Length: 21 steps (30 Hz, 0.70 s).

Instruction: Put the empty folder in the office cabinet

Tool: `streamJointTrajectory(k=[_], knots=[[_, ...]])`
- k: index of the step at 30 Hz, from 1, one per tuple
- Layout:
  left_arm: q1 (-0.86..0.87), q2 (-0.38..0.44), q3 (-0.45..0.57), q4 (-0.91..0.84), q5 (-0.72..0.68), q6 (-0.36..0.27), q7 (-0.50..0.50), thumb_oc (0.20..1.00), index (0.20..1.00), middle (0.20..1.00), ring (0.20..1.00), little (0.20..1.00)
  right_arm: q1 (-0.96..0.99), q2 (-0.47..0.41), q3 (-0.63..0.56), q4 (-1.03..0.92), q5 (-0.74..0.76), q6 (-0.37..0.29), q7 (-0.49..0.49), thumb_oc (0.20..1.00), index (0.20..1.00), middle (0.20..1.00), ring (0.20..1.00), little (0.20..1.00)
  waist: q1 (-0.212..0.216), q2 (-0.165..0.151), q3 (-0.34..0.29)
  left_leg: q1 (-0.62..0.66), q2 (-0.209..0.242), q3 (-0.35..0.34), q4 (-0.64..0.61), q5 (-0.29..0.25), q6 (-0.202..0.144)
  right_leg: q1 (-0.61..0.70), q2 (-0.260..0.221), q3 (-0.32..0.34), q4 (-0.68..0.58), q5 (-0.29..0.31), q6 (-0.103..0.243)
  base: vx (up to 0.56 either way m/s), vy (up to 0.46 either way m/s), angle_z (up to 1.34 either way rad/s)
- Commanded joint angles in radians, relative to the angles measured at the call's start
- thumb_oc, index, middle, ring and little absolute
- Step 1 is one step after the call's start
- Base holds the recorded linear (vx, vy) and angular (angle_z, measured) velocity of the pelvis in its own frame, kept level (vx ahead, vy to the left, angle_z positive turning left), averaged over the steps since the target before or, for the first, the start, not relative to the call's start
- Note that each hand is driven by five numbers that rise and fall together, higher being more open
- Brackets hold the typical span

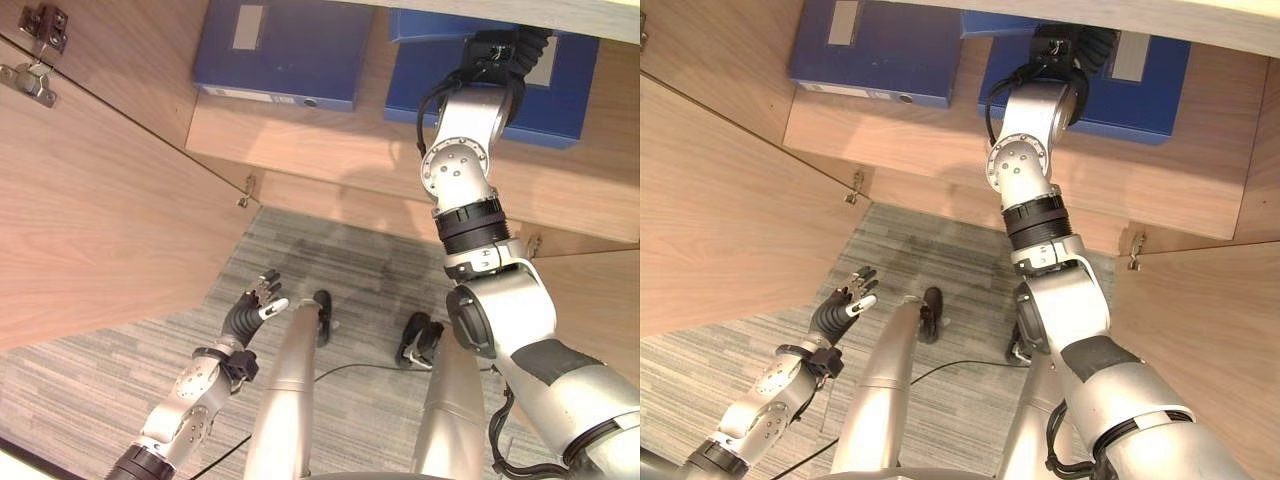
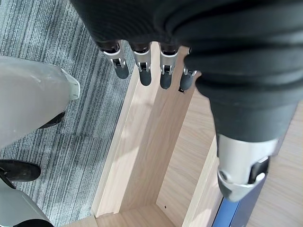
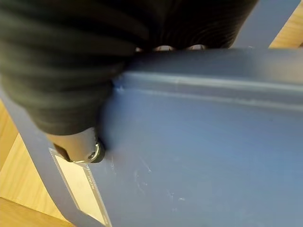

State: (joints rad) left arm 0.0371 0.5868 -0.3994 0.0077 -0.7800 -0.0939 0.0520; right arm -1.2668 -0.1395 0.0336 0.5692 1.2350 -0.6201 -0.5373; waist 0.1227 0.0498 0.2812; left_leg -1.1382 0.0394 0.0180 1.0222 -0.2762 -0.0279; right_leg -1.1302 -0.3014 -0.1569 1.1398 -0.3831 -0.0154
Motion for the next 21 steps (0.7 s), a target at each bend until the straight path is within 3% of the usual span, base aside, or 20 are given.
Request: streamJointTrajectory(k=[1, 8, 13, 21], knots=[[0.009, 0.060, -0.027, -0.048, -0.024, -0.048, 0.003, 1.000, 1.000, 1.000, 1.000, 1.000, -0.108, -0.005, 0.053, -0.133, -0.108, -0.006, 0.038, 0.200, 0.200, 0.200, 0.200, 0.200, 0.020, -0.009, -0.037, 0.035, 0.000, 0.004, -0.049, -0.047, 0.039, 0.042, 0.014, 0.023, -0.088, 0.029, 0.033, 0.00, 0.000, 0.00], [-0.005, 0.059, -0.049, -0.050, -0.021, -0.051, 0.027, 1.000, 1.000, 1.000, 1.000, 1.000, -0.066, 0.077, 0.016, -0.157, -0.149, -0.017, -0.036, 0.200, 0.200, 0.200, 0.200, 0.200, 0.018, 0.010, -0.026, 0.021, -0.004, 0.005, -0.048, -0.043, 0.041, 0.031, 0.012, 0.021, -0.085, 0.031, 0.034, 0.00, 0.000, 0.01], [-0.008, 0.061, -0.062, -0.048, -0.012, -0.043, 0.041, 1.000, 1.000, 1.000, 1.000, 1.000, -0.036, 0.069, -0.026, -0.089, -0.131, -0.018, -0.091, 0.200, 0.200, 0.200, 0.200, 0.200, 0.009, 0.012, -0.021, 0.013, -0.006, 0.008, -0.052, -0.043, 0.041, 0.019, 0.013, 0.026, -0.087, 0.036, 0.036, 0.00, 0.000, 0.00], [-0.014, 0.058, -0.067, -0.052, -0.013, -0.043, 0.045, 1.000, 1.000, 1.000, 1.000, 1.000, -0.030, 0.012, -0.064, 0.021, -0.076, -0.007, -0.099, 0.200, 0.200, 0.200, 0.200, 0.200, 0.008, 0.017, -0.015, -0.009, -0.005, 0.011, -0.031, -0.050, 0.043, 0.000, 0.010, 0.027, -0.072, 0.032, 0.037, 0.00, 0.000, 0.00]])
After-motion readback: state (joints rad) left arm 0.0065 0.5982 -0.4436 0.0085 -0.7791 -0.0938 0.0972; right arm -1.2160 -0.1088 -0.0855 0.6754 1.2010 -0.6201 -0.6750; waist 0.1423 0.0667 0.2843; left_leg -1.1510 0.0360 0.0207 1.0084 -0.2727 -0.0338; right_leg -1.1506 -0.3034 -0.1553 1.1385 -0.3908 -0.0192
